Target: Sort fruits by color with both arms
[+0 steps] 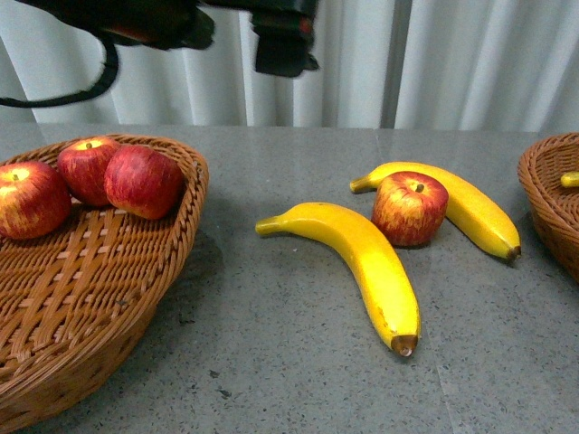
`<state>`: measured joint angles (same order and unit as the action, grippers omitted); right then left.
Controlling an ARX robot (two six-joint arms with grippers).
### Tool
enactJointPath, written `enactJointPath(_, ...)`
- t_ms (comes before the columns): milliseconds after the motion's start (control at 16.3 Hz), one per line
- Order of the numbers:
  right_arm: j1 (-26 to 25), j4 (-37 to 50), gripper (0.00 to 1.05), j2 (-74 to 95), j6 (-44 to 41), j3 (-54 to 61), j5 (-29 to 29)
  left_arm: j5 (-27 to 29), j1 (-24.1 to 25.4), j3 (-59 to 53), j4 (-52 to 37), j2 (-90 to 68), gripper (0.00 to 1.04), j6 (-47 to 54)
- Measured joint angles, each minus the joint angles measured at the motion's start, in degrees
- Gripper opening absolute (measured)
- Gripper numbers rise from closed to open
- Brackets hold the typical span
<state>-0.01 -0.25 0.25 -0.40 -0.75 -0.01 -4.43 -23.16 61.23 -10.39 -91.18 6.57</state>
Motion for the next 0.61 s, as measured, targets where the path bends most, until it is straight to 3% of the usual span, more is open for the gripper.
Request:
enactJointPath(307,0.0,0.0,0.98,0.0,0.0,0.0,0.0,-4.6,-7.7,5.2,0.5,-12.4,0.98,4.6)
enactJointPath(613,0.0,0.0,0.98,0.0,0.0,0.0,0.0,-6.8,-7.4,9.0,0.5,-18.6,0.98,7.6)
